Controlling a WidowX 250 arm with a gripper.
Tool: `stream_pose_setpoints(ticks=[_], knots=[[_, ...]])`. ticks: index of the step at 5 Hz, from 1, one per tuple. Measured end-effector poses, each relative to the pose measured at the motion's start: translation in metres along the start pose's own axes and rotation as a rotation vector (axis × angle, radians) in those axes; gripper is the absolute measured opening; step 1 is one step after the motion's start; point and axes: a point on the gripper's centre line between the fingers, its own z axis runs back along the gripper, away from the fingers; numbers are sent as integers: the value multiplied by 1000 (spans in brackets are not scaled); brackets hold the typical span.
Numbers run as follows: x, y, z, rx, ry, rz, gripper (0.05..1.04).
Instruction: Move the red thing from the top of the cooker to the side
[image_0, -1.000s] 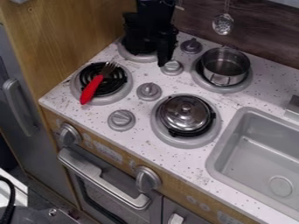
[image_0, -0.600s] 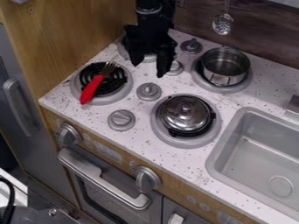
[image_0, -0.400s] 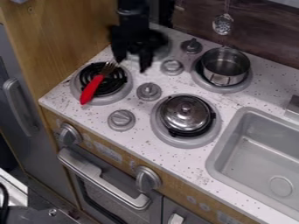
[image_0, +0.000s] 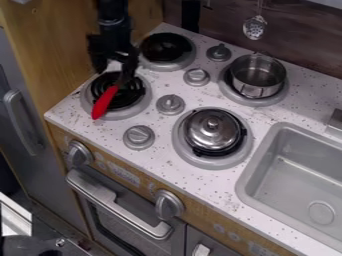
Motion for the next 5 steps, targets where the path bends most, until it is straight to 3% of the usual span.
stream_pose_setpoints(ticks=[1, 2, 3, 4, 5], knots=[[-14, 12, -13, -12, 14, 53, 1000], [-12, 5, -35, -61, 38, 59, 997], [-13, 7, -36, -54, 44, 66, 982], [-17, 5, -35, -59, 74, 52, 882], [-17, 4, -36, -52, 78, 43, 609]])
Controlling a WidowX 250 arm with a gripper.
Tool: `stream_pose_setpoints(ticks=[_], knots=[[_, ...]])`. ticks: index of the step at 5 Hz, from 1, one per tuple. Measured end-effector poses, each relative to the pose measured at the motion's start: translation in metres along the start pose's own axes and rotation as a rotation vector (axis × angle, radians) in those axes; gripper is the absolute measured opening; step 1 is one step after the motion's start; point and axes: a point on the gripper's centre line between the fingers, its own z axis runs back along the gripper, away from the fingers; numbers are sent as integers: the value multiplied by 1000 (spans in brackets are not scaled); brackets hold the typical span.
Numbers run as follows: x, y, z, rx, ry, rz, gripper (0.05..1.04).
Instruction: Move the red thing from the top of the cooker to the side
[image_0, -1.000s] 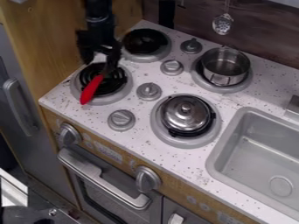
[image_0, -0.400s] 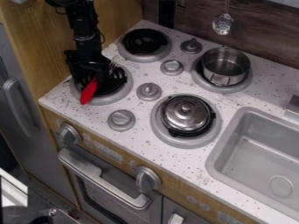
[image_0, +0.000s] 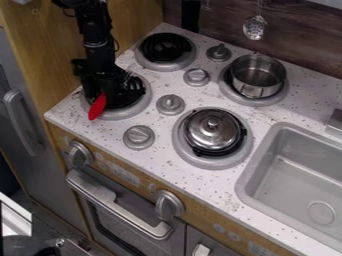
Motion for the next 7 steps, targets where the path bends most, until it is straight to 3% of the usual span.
stream_pose_setpoints(ticks=[1, 2, 3, 4, 6, 7], knots=[[1, 0, 1, 34, 8, -16, 382], [9, -11, 5, 41, -11, -43, 340], [51, -49, 30, 13, -128, -104, 340], [77, -95, 32, -2, -129, -200, 340], [91, -100, 6, 23, -64, -217, 340], [97, -100, 4, 39, -60, -215, 421]])
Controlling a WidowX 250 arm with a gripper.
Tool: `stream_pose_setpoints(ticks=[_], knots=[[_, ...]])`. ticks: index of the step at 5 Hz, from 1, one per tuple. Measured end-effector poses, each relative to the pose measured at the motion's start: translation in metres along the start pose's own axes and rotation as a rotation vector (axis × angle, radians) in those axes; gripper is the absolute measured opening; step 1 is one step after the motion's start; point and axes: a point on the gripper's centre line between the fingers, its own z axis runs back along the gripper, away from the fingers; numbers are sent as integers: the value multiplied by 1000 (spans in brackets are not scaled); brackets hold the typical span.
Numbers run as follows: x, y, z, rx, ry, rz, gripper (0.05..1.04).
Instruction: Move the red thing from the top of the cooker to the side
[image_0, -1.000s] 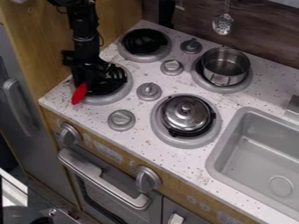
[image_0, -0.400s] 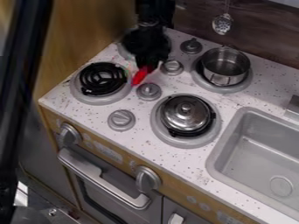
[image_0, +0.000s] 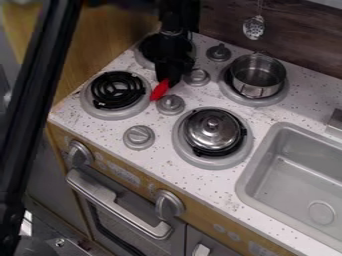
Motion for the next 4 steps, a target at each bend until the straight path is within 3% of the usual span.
stream_pose_setpoints(ticks=[1, 2, 3, 4], knots=[[-7, -6, -10, -13, -1, 4, 737], [-23, -10, 11, 3, -8, 24, 968], [-47, -26, 42, -14, -73, 45, 997], [-82, -35, 58, -48, -89, 94, 997]])
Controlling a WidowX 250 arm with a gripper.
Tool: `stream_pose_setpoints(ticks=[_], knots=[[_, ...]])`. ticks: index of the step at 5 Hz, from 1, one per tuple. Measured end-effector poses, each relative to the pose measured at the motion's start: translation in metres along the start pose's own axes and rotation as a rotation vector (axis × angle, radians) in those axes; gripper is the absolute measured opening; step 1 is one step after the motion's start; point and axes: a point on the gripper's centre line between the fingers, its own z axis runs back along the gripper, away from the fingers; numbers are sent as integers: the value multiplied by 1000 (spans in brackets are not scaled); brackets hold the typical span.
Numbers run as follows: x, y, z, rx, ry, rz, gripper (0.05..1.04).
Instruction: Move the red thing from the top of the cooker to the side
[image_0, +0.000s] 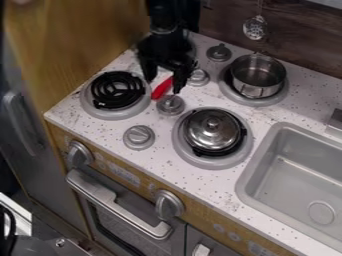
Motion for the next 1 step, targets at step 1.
stream_pose_setpoints(ticks=[1], knots=[[-24, -5, -3, -39, 13, 4, 997]])
